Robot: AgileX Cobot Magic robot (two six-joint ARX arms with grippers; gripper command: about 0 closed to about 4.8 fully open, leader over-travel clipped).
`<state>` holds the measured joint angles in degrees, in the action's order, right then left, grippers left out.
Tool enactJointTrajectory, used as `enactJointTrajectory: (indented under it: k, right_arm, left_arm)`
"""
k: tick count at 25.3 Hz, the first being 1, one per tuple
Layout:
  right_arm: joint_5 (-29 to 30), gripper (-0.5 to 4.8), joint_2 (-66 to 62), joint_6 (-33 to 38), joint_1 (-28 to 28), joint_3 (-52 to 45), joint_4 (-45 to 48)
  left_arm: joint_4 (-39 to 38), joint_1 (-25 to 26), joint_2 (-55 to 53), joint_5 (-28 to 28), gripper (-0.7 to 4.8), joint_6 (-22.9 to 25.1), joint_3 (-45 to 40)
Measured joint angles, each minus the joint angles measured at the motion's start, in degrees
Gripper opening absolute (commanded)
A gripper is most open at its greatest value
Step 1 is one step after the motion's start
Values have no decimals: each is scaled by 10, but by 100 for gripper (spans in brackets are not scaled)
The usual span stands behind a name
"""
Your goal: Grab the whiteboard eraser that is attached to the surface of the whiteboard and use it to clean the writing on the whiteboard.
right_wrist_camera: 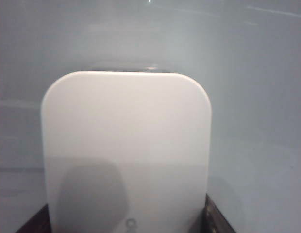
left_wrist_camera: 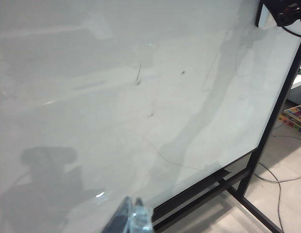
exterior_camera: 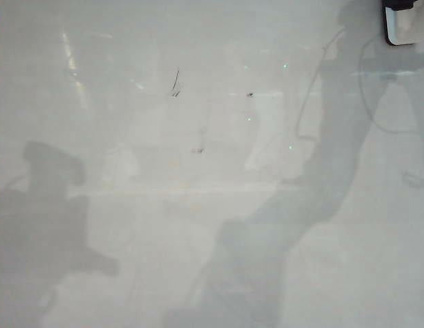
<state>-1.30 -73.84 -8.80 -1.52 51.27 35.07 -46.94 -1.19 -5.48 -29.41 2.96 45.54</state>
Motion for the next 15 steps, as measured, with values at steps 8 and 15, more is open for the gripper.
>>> enactJointTrajectory:
  k: [8, 15]
  right_arm:
    - [5, 309, -14, 0, 2, 0, 23]
    - [3, 459, -5, 0, 8, 1, -16]
  left_arm:
    - [0, 0, 0, 0, -2, 0, 0]
    - [0, 0, 0, 0, -2, 0, 0]
